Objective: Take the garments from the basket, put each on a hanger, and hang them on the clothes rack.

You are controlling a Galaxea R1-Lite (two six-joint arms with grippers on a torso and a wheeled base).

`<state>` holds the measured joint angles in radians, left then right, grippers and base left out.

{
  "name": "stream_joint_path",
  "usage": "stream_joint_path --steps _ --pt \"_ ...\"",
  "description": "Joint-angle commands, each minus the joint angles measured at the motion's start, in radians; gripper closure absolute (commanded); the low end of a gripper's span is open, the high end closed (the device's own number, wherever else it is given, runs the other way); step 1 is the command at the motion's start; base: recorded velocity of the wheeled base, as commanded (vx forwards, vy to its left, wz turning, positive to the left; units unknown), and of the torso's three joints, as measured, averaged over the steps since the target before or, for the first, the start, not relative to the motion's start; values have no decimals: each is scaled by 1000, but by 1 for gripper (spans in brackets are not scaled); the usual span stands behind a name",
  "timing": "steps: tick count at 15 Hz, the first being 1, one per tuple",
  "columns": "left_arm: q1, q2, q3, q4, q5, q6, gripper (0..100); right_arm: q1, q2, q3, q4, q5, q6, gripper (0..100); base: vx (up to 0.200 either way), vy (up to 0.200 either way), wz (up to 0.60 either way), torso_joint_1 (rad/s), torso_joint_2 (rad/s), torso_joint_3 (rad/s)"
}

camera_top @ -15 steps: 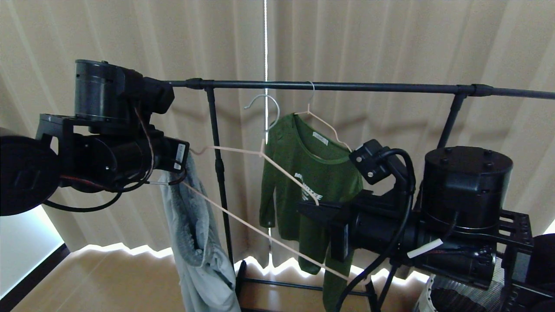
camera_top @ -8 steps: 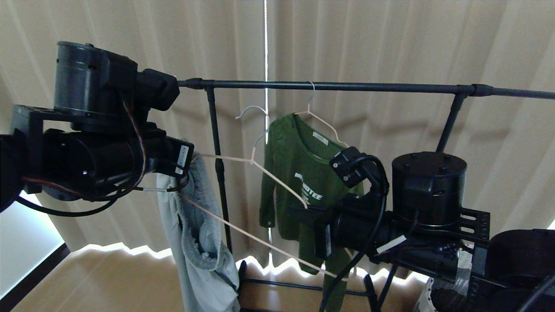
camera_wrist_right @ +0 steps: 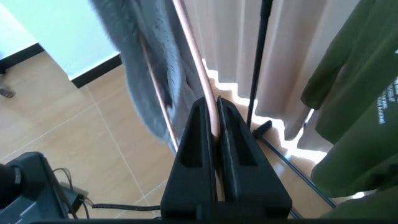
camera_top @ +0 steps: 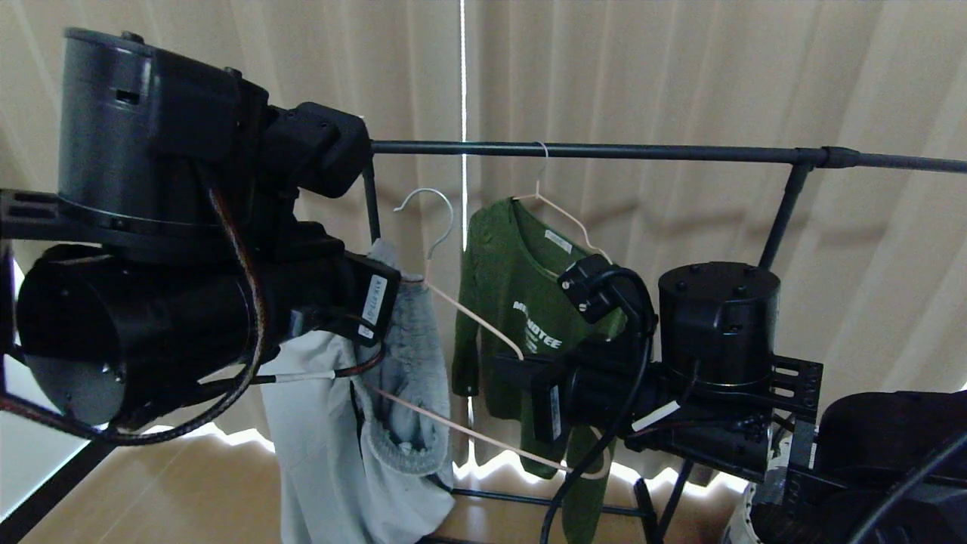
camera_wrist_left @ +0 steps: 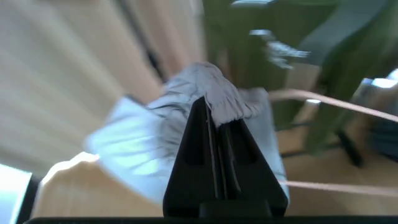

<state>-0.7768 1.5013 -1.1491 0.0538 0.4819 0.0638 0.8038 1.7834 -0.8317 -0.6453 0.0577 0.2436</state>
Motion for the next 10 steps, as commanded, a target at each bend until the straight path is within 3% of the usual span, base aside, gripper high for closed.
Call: stream_joint_path --steps 1,5,10 --pt "-59 -7 5 0 0 1 100 0 -7 2 -2 -1 0 100 0 0 0 0 0 0" --pt "-65 -23 43 1 -22 2 100 0 -36 14 -2 -2 0 100 0 0 0 0 0 0" --pt "-78 -53 86 -6 -114 -12 100 0 -82 39 -2 -6 -1 100 0 0 0 0 0 0"
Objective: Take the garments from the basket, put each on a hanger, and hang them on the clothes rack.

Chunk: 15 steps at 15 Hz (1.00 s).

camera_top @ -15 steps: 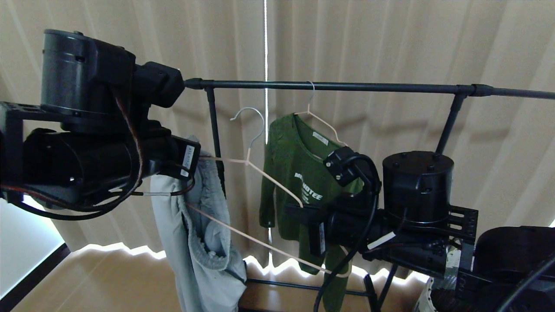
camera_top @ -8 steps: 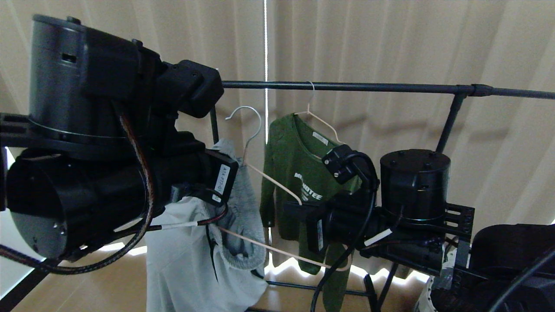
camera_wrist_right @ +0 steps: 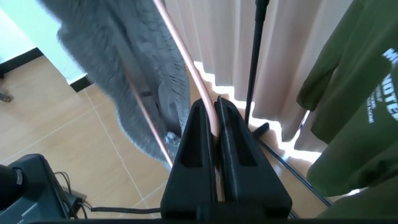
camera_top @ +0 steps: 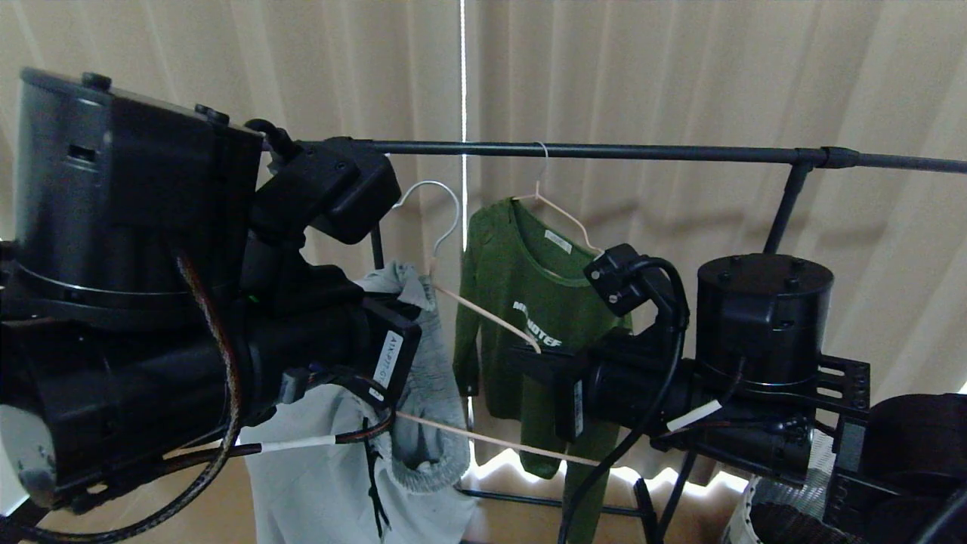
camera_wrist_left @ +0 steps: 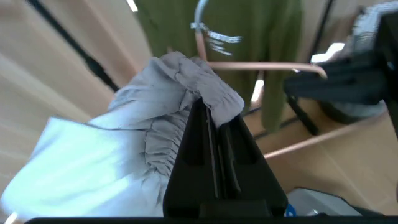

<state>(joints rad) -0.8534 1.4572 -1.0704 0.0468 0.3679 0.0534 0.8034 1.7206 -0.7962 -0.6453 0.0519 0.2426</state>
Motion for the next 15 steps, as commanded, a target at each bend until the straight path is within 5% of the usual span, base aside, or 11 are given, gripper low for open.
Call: stream_joint_path --steps 1,2,3,15 --pt "-1 -9 9 1 -1 -7 100 0 -19 2 -2 0 0 100 0 0 0 0 0 0" --pt "-1 -9 10 1 -1 -10 100 0 -24 2 -2 0 0 100 0 0 0 0 0 0" --pt "-1 -14 14 1 -1 -10 0 -1 -29 3 -2 0 0 100 0 0 0 0 0 0" --pt "4 -123 79 -7 -3 5 0 -78 -154 87 0 0 -3 100 0 0 0 0 0 0"
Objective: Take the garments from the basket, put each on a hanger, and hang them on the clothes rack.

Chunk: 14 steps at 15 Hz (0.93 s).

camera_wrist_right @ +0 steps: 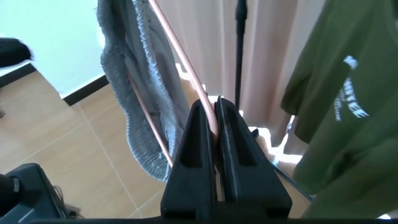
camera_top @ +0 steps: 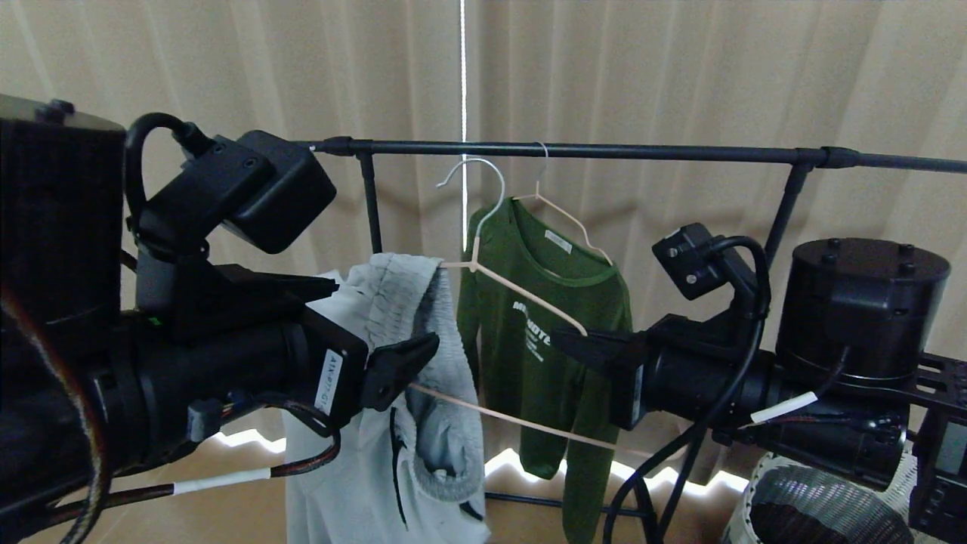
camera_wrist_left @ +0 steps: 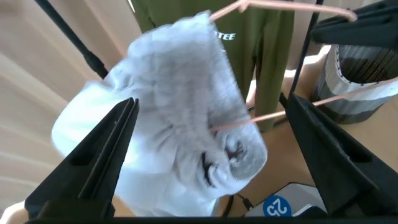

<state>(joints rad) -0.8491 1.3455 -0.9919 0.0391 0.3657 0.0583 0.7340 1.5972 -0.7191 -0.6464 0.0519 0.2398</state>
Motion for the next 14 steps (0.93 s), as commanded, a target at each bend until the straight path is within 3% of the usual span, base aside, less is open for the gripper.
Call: stream_joint_path --steps 1,4,8,10,11,12,13,14 --pt "-1 -19 9 -19 -4 0 0 -24 -36 14 1 0 -2 100 0 0 0 0 0 0" --pt "-1 -57 61 -82 -71 11 0 -59 -53 33 1 0 -2 100 0 0 0 0 0 0" --pt "2 -123 122 -117 -77 38 0 -71 -103 75 1 2 -11 100 0 0 0 0 0 0" --pt "51 -132 122 -147 -77 89 0 -85 -125 92 2 2 -27 100 0 0 0 0 0 0" --pt "99 -140 125 -156 -88 161 0 -99 -138 109 2 3 -54 100 0 0 0 0 0 0" --pt "122 -143 128 -157 -114 192 0 -110 -146 119 2 5 -70 100 0 0 0 0 0 0" --pt "193 -166 142 -157 -251 270 0 -120 -163 142 2 9 -99 100 0 0 0 0 0 0" --pt "211 -169 145 -157 -292 296 0 -120 -168 149 2 9 -102 100 0 0 0 0 0 0"
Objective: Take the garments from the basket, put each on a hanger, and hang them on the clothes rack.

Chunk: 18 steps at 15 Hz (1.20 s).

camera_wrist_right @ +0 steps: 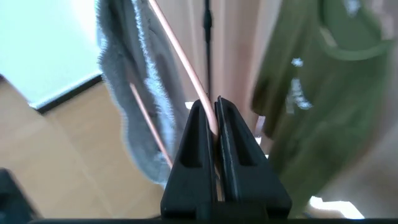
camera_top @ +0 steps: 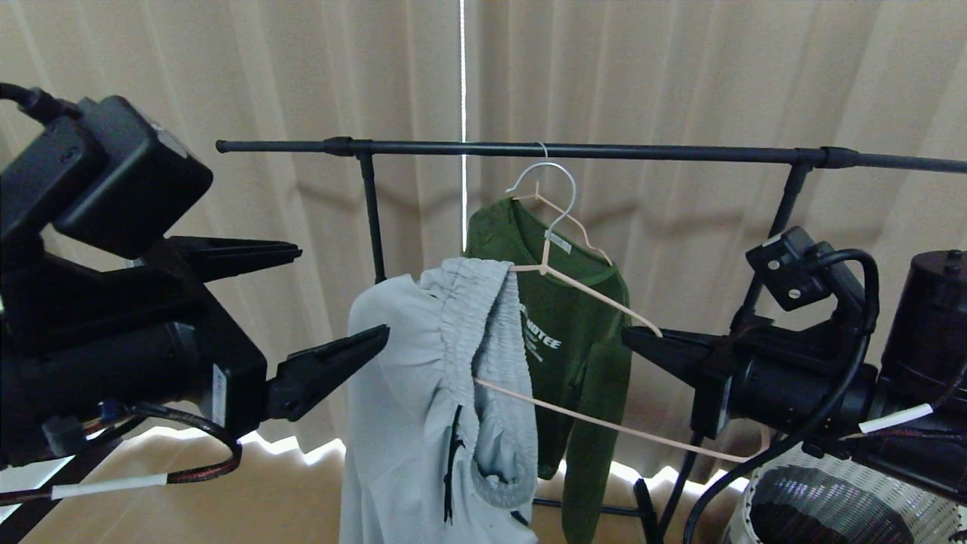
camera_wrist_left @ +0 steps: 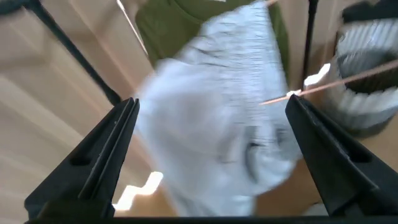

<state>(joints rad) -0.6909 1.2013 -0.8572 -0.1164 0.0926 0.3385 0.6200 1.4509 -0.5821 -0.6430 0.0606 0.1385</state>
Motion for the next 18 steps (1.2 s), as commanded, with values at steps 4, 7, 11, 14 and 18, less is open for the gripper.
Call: stream_joint_path --steps 4,7,11,14,18 --pt "140 -14 12 -3 -169 247 0 -6 -32 31 -3 2 -5 100 0 0 0 0 0 0" --pt "140 24 6 -5 -195 335 0 -3 -32 27 -4 2 -5 100 0 0 0 0 0 0" --pt "140 103 6 -86 -195 343 0 0 -32 56 -69 36 -7 100 0 0 0 0 0 0" --pt "137 136 6 -105 -197 359 0 15 -32 61 -76 39 -7 100 0 0 0 0 0 0" --pt "136 184 -9 -177 -295 459 0 69 -30 58 -83 71 -14 100 0 0 0 0 0 0"
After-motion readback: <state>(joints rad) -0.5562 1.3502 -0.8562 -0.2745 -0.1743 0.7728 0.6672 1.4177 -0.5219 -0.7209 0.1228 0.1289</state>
